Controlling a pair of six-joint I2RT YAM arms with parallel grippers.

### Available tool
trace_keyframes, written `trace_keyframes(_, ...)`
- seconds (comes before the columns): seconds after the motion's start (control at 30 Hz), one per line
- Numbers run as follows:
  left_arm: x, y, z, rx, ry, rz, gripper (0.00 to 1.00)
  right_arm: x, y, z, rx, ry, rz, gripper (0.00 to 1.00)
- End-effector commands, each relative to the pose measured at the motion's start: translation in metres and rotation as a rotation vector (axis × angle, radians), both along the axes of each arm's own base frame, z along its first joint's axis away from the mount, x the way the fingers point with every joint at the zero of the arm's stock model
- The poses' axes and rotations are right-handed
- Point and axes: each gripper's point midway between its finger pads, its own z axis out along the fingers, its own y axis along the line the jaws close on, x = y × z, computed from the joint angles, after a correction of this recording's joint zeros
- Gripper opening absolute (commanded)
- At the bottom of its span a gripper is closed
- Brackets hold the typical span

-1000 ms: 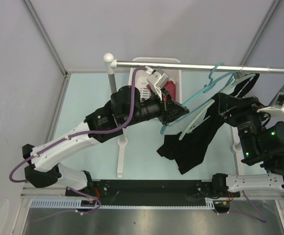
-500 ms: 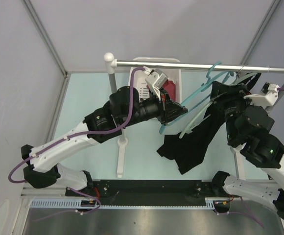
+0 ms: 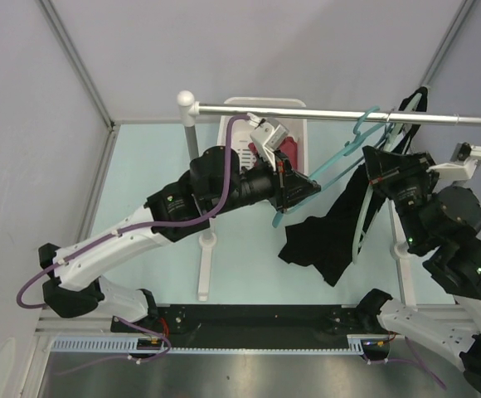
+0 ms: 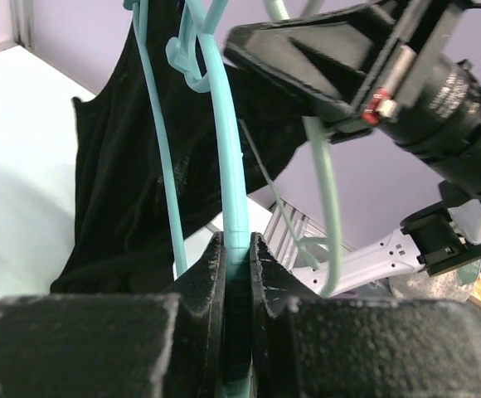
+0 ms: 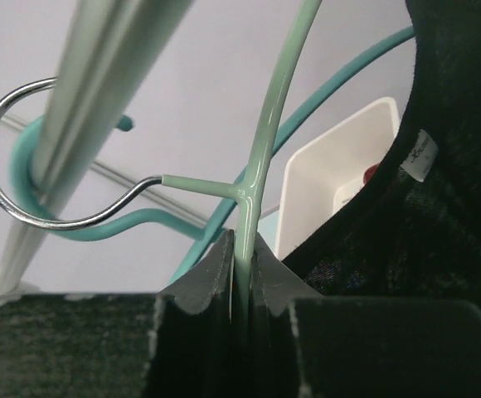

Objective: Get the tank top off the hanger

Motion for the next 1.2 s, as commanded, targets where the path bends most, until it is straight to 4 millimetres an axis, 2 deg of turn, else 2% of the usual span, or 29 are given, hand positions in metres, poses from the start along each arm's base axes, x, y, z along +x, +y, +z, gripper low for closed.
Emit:
trace_keyframes(0.0,0.002,-0.011,0.001,0.003,0.01,-0.009,0.0,-0.028,-0.013,0.045,0.103,-0.101,0.063,0.0)
trace_keyframes(0.27,0.006,-0.03,-0.003,-0.004,0.022,-0.017,0.0,-0.055,-0.029,0.063,0.134,-0.128,0.098,0.0)
trace_keyframes(0.3,0.006,-0.031,-0.004,-0.002,0.023,-0.017,0.0,-0.062,-0.033,0.071,0.145,-0.142,0.107,0.0)
trace_keyframes(0.4,0.007,-0.038,-0.005,-0.003,0.024,-0.022,0.0,-0.073,-0.035,0.067,0.128,-0.118,0.142,0.0)
trace_keyframes(0.5,0.009,-0.045,-0.008,-0.007,0.029,-0.022,0.0,-0.092,-0.042,0.065,0.132,-0.111,0.191,0.0)
trace_keyframes(0.73,0.015,-0.047,-0.005,-0.03,0.021,0.013,0.0,-0.131,-0.056,0.046,0.112,-0.075,0.305,0.0)
trace_keyframes(0.87,0.021,-0.051,-0.008,-0.037,0.033,0.038,0.0,-0.151,-0.056,0.043,0.116,-0.086,0.406,0.0)
trace_keyframes(0.97,0.02,-0.059,-0.015,-0.032,0.045,0.028,0.0,-0.169,-0.049,0.037,0.105,-0.08,0.536,0.0)
trace_keyframes(1.07,0.02,-0.066,-0.022,-0.023,0.052,0.025,0.0,-0.186,-0.047,0.029,0.086,-0.068,0.641,0.0)
trace_keyframes(1.17,0.024,-0.074,-0.028,-0.019,0.061,0.029,0.0,-0.196,-0.048,0.013,0.052,-0.025,0.703,0.0)
